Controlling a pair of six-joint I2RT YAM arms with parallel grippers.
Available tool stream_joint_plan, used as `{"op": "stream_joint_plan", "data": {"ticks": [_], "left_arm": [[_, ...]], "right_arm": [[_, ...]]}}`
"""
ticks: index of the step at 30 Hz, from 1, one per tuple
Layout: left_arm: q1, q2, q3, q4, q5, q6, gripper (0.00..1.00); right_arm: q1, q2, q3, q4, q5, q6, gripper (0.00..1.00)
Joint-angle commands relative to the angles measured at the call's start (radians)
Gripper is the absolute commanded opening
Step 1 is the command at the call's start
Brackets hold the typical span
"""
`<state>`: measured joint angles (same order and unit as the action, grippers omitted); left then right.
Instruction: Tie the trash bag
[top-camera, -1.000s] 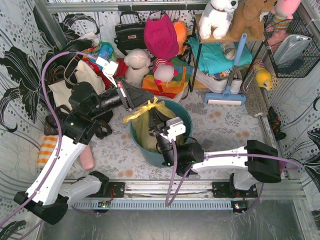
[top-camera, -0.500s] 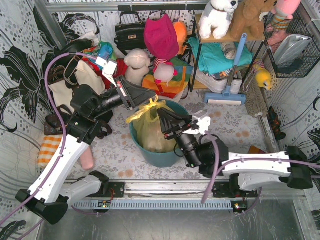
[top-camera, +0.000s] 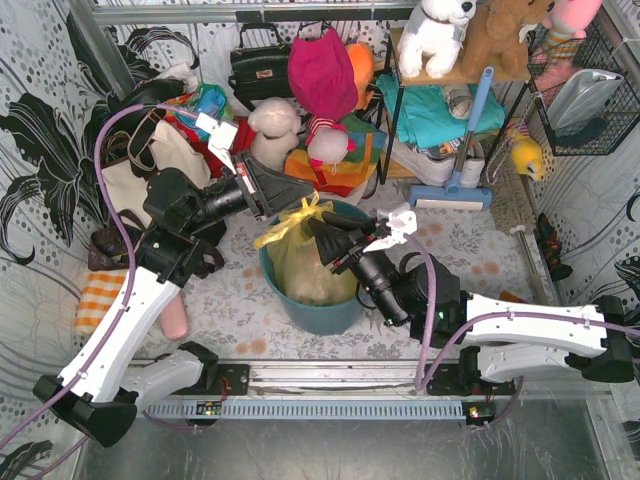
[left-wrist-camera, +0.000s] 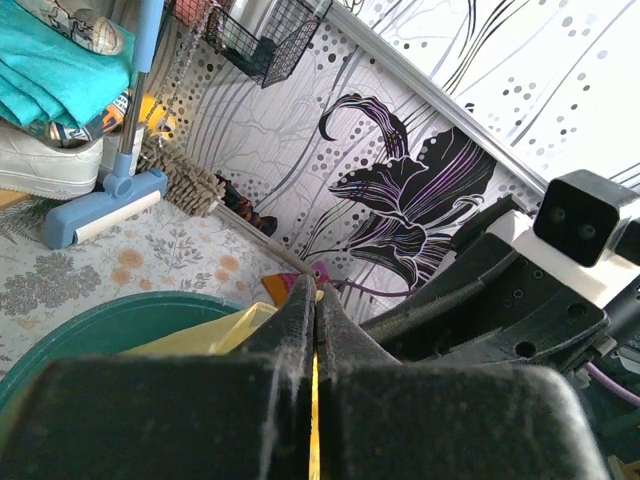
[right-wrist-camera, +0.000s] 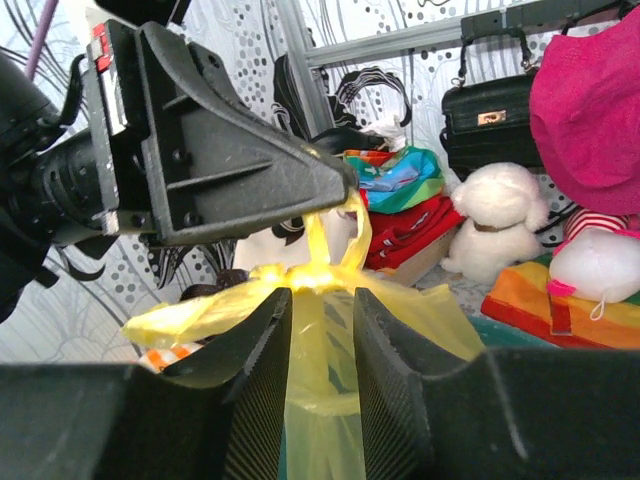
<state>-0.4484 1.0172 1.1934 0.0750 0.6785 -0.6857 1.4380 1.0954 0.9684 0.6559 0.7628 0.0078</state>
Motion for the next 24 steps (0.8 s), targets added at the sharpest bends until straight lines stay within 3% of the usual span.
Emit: {"op": "stream_joint_plan", "data": {"ticks": [1, 8, 20, 24], "left_arm": [[-0.003, 0.001, 0.002, 0.04, 0.029, 0.004, 0.0], [-0.003, -0.001, 0.016, 0.02, 0.037, 0.024, 0.0], [-0.003, 0.006, 0.023, 0.005, 0.052, 0.028, 0.0], [-0.002, 0.006, 0.025, 0.005, 0.056, 0.028, 0.0]], "right_arm": [[-0.027, 0.024, 0.078, -0.078, 0.004, 0.047, 0.33], [-0.091, 0.044, 0.146, -0.184, 0.004, 0.107, 0.34], [-0.137, 0.069, 0.164, -0.199, -0.042, 0.136, 0.42], [-0.148, 0.085, 0.176, -0.193, -0.051, 0.136, 0.41]]}}
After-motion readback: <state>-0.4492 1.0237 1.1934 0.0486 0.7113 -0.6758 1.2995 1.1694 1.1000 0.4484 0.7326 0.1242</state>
